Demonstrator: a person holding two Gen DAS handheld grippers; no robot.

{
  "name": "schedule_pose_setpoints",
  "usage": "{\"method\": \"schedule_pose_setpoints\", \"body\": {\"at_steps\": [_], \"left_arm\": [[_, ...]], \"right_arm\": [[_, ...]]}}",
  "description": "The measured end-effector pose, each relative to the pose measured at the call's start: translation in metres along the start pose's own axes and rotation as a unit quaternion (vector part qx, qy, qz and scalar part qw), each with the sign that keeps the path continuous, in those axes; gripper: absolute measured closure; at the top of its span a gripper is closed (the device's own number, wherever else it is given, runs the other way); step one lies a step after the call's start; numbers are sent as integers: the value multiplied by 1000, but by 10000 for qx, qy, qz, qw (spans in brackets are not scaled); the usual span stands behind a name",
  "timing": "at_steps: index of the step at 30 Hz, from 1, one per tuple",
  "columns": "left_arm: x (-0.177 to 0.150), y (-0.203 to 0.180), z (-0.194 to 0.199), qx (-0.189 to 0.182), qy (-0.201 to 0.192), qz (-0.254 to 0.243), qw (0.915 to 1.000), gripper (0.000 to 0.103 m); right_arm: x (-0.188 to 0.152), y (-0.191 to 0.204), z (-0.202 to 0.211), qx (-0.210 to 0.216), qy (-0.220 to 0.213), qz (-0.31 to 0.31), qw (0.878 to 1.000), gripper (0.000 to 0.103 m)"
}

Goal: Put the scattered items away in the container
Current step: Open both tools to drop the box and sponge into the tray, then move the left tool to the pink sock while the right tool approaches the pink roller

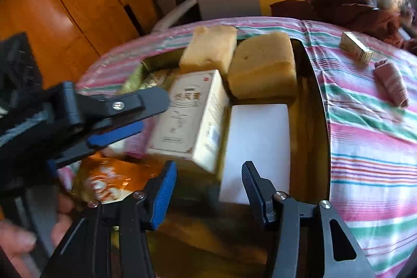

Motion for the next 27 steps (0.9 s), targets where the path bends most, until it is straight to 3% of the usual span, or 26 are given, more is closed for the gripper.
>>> {"method": "schedule_pose_setpoints", "body": {"at_steps": [5, 12, 23, 27], "left_arm": [[-1, -22, -7, -174, 30, -185, 9997, 39], [-17, -71, -33, -353, 383, -718, 9961, 39], [-61, -161, -106, -715, 1236, -1481, 9786, 39], [-76, -176, -131, -663, 1479, -1674, 9725, 39]], "right_arm": [[-5, -35, 38, 2, -581, -518, 9970, 49], [-25, -116, 70, -395, -998, -1665, 9802, 43], [-67, -211, 74, -777, -899, -2675, 9562, 35], [-80, -231, 79, -916, -921, -2849, 9497, 34]]}}
Point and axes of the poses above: each gripper's, at about its wrist camera, not at the fingertips, and z roughly against the way its jaws point, y to its left, x to its top, the point moved 6 cm from there along -z, roughly the way its jaws point, and after that the axes turned 14 degrees about -x, right-handed, at the moved point
